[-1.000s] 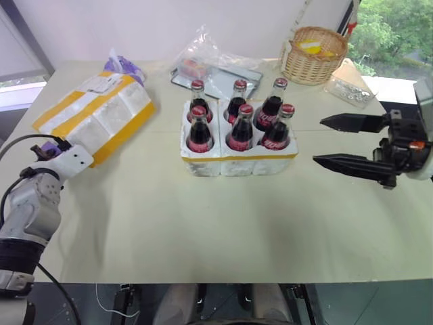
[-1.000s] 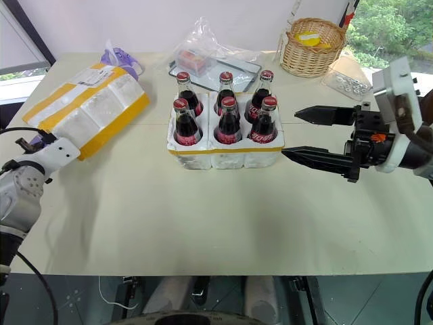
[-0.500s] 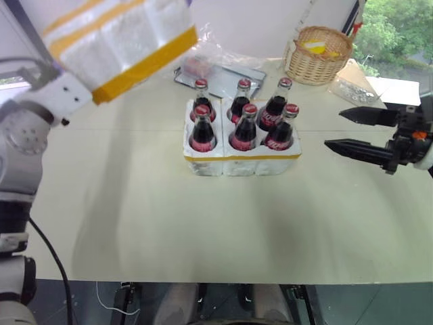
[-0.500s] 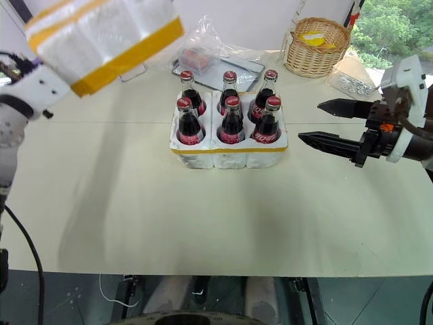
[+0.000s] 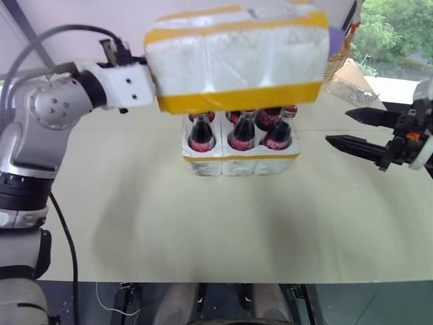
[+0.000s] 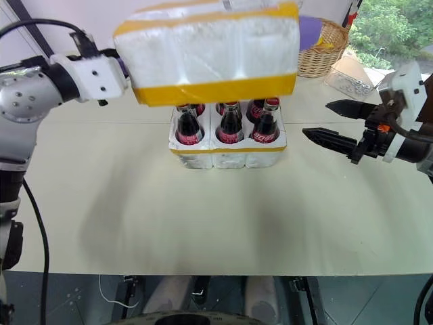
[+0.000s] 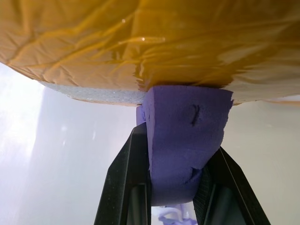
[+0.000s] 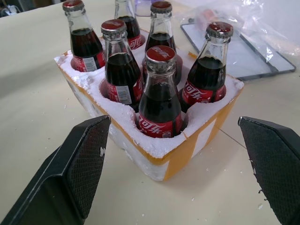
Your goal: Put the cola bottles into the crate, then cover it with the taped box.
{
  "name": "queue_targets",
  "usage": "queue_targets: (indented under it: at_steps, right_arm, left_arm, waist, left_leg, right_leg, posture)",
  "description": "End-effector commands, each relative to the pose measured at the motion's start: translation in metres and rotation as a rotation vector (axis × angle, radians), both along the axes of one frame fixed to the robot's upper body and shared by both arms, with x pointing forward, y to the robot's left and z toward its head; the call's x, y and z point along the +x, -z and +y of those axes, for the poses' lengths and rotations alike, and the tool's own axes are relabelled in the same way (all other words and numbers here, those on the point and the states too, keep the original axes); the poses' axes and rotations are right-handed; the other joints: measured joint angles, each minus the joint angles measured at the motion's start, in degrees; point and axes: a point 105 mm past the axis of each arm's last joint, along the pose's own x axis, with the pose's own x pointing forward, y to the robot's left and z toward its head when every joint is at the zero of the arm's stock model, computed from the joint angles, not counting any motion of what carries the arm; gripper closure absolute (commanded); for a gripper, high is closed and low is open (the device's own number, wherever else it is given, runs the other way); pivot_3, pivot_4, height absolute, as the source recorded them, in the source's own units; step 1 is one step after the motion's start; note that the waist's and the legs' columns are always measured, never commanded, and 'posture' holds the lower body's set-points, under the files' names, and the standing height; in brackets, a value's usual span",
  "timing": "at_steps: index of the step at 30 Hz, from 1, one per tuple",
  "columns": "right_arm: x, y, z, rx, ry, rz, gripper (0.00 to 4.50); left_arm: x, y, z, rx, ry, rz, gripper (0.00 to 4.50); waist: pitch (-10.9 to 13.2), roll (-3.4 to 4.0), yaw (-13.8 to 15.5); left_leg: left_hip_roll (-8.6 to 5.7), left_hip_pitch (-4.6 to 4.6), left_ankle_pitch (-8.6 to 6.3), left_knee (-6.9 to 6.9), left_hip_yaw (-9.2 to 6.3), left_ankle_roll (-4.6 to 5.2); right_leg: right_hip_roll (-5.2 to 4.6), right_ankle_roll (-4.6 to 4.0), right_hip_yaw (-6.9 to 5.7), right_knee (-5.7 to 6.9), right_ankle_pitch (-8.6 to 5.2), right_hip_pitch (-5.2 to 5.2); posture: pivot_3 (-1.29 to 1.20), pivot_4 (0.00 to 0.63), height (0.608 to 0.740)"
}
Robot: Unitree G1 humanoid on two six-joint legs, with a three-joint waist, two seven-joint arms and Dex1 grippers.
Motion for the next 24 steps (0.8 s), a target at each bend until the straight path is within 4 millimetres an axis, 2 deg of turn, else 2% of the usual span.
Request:
queue_targets:
  at_steps: [1,7,11,15,20,24]
  right_arm:
    - [-0.003,-0.012,-0.003,0.017,0.013,-0.060,0.00]
    - [0.001,-0.009,-0.002,0.027,0.020,-0.054,0.00]
    - [0.004,-0.009,-0.001,0.034,0.018,-0.056,0.00]
    - [0.005,-0.008,0.000,0.035,0.013,-0.055,0.00]
    - [0.006,-0.006,0.000,0.034,0.001,-0.049,0.00]
    - [0.004,-0.001,0.002,0.022,-0.017,-0.034,0.00]
  left_arm:
    - [-0.004,0.006,-0.008,0.082,0.021,-0.013,3.67]
    - [-0.005,0.017,-0.009,0.241,0.017,-0.061,3.67]
    - [-0.002,0.021,-0.006,0.312,-0.015,-0.120,2.16]
    - [-0.004,0.033,0.001,0.352,-0.038,-0.138,0.11]
    - [-0.015,0.055,0.020,0.466,-0.026,-0.155,0.05]
    - [-0.020,0.053,0.036,0.353,-0.045,-0.140,0.05]
  waist:
    - [0.00,0.00,0.02]
    - [0.00,0.00,0.03]
    - [0.00,0.00,-0.05]
    - [0.00,0.00,-0.06]
    - [0.00,0.00,-0.02]
    - [-0.01,0.01,0.12]
  left_leg:
    - [0.00,0.01,0.00,0.01,0.00,0.00]
    - [0.00,0.03,0.00,0.01,0.00,0.02]
    - [0.01,0.03,0.00,0.00,0.00,0.02]
    - [0.01,0.04,0.00,0.00,0.00,0.02]
    - [0.02,0.04,-0.01,0.00,0.00,0.02]
    - [0.02,0.04,-0.01,0.00,-0.01,0.02]
  right_leg:
    - [0.00,0.00,0.00,0.00,0.00,0.01]
    - [0.01,0.00,0.00,0.00,0.00,0.03]
    - [0.03,0.00,0.01,0.01,0.00,0.03]
    - [0.04,0.00,0.01,0.01,0.00,0.02]
    - [0.03,0.00,0.02,0.02,0.00,0.02]
    - [0.01,0.00,0.02,0.02,0.00,0.01]
  posture:
    - [0.00,0.150,0.740]
    - [0.00,0.150,0.740]
    - [0.00,0.150,0.740]
    - [0.00,0.150,0.740]
    - [0.00,0.150,0.740]
    - [0.00,0.150,0.740]
